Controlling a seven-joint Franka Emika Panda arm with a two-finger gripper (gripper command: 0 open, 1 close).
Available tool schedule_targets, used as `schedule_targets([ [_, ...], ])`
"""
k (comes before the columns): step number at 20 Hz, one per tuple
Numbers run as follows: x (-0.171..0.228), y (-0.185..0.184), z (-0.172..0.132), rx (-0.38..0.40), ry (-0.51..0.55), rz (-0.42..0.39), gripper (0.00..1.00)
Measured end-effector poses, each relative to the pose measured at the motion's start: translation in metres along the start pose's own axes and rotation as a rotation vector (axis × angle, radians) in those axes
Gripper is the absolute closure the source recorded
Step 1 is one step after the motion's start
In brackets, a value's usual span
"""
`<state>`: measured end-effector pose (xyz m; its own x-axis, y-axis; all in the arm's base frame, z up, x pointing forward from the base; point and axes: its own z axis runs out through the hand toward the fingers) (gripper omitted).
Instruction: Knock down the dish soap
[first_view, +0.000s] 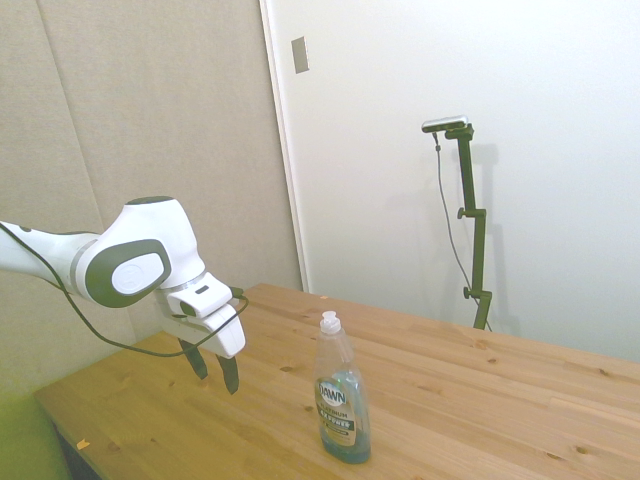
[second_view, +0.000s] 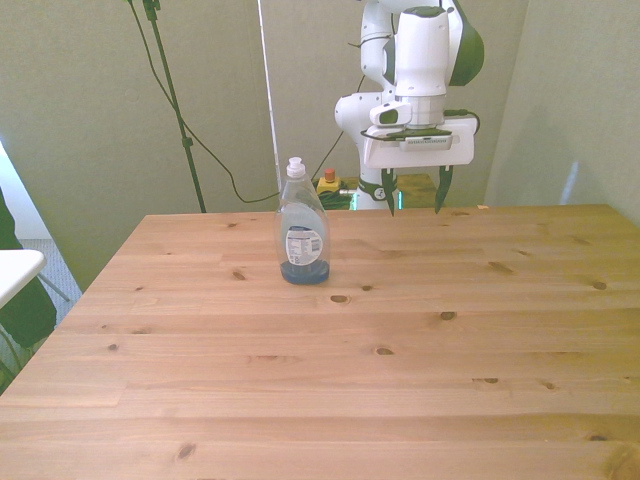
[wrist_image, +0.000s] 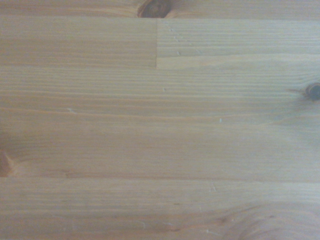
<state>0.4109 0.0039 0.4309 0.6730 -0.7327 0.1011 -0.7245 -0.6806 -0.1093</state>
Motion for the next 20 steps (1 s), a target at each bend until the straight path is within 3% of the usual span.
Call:
schedule_targets([
  [2,0.0,0.0,0.0,-0.002,0.003,0.001,0.0],
  [3,0.001,0.0,0.0,-0.005,0.007,0.006,1.0],
  [10,0.025,0.018,-0.01,-0.057,0.087,0.052,1.0],
  [20,0.07,0.08,-0.02,-0.125,0.12,0.105,1.0],
])
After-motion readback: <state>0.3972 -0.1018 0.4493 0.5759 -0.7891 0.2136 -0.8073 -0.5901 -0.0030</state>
